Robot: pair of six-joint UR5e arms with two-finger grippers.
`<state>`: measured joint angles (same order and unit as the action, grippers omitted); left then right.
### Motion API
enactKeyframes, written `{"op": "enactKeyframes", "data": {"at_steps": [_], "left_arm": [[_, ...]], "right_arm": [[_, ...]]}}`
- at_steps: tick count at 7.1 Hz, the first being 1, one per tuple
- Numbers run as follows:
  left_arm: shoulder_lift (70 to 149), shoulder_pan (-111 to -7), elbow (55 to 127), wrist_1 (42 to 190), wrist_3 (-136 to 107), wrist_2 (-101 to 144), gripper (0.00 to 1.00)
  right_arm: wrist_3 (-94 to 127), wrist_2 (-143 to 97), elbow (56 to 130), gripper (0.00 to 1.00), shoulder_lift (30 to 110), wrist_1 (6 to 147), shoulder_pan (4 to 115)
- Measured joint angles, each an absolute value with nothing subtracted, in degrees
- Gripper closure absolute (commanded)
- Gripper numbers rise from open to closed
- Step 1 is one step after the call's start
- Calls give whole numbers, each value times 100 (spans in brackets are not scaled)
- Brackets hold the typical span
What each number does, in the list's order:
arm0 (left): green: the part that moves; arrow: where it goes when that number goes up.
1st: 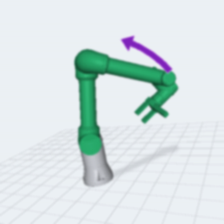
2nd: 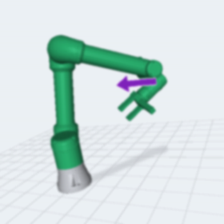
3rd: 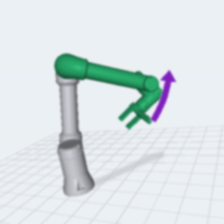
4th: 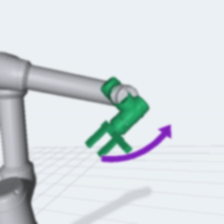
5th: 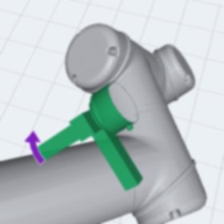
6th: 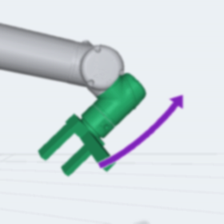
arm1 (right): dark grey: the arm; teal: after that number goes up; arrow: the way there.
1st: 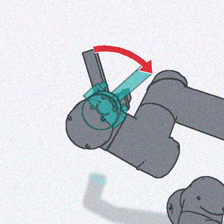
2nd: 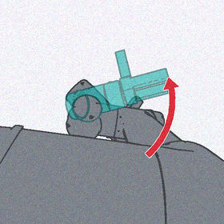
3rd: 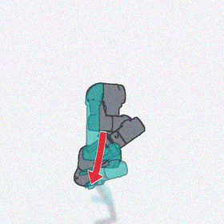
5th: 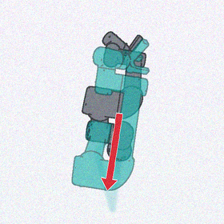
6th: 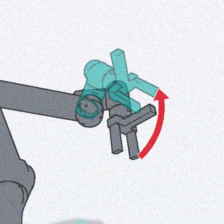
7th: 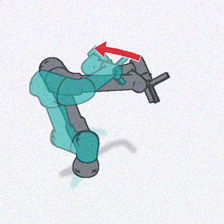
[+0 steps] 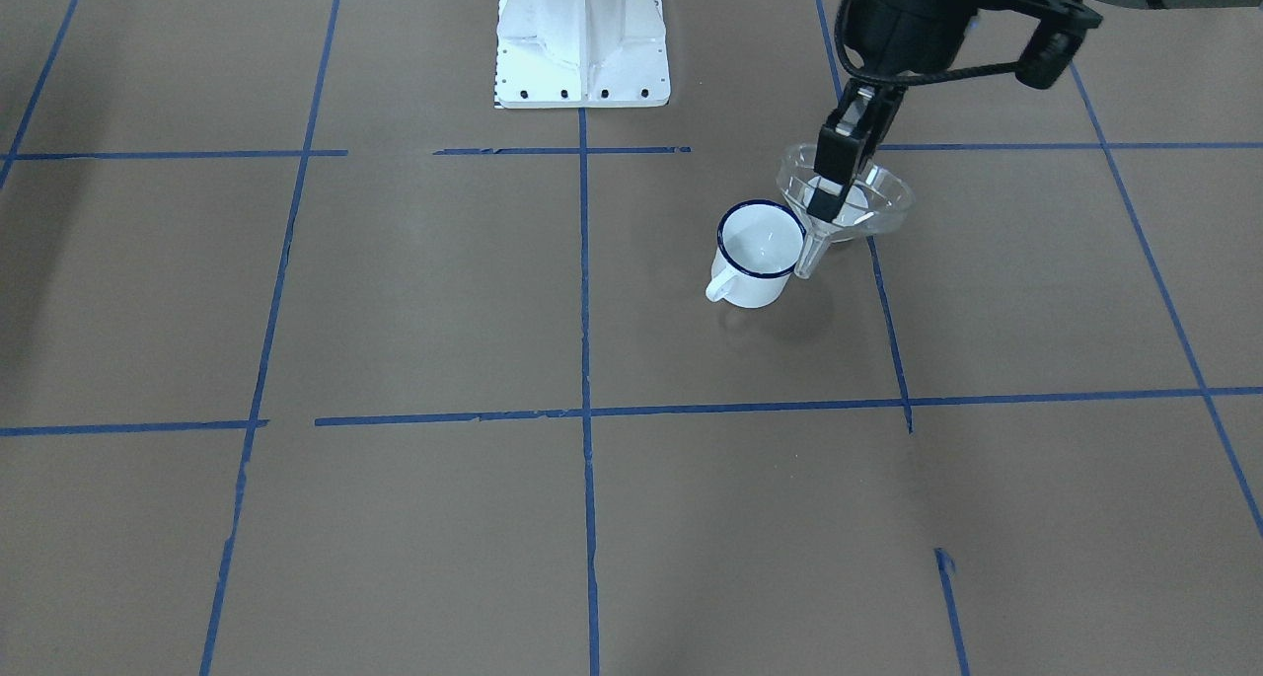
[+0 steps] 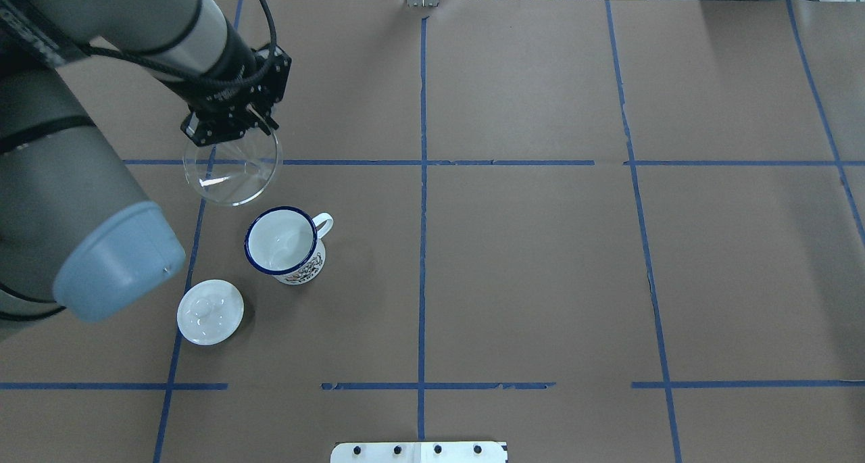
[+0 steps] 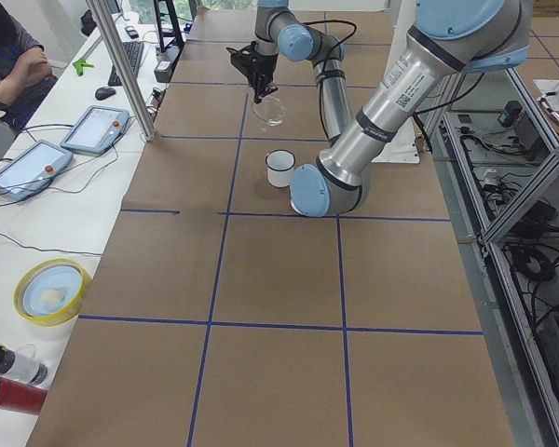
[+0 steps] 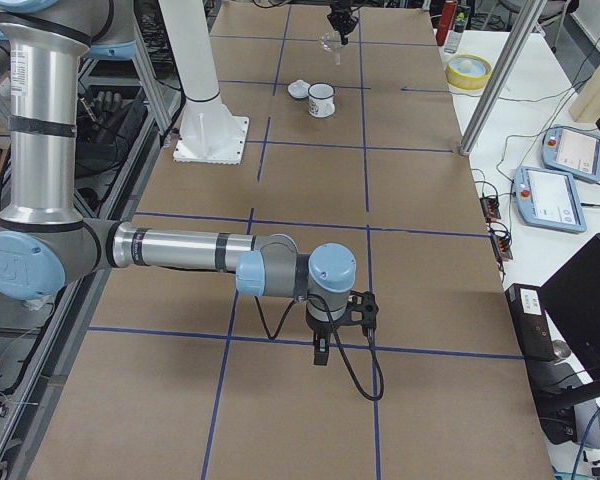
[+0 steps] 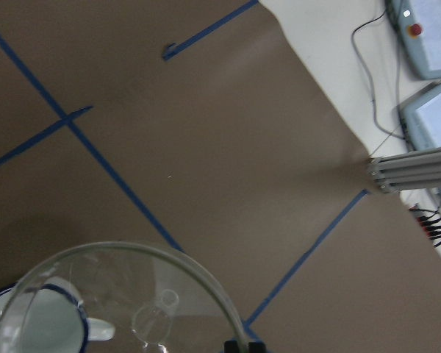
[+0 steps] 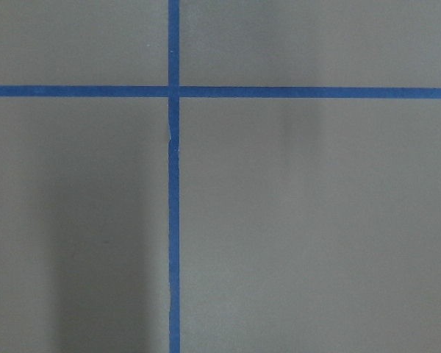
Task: Place funnel on cup
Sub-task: 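Carry the funnel over the open mug with the left gripper, then lower the funnel into the mug mouth and open the left gripper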
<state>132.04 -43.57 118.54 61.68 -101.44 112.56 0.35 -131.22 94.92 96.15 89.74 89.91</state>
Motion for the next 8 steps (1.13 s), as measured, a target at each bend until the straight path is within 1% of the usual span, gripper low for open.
{"op": "enactKeyframes", "data": {"at_steps": [1, 3, 6, 8], "left_arm": [[13081, -4039, 11809, 6133, -9974, 11247, 100], [12912, -3741, 11401, 6565, -9874, 11234, 100], [12659, -3650, 10961, 7211, -9800, 11233, 100], [12622, -3641, 10610, 7614, -9725, 11232, 100]], "right_arm": [[35, -13122, 9492, 0, 9615, 8974, 8991], [35, -13122, 9492, 0, 9615, 8974, 8991], [35, -13122, 9492, 0, 9615, 8974, 8991], [35, -13122, 9492, 0, 9615, 8974, 8991]]}}
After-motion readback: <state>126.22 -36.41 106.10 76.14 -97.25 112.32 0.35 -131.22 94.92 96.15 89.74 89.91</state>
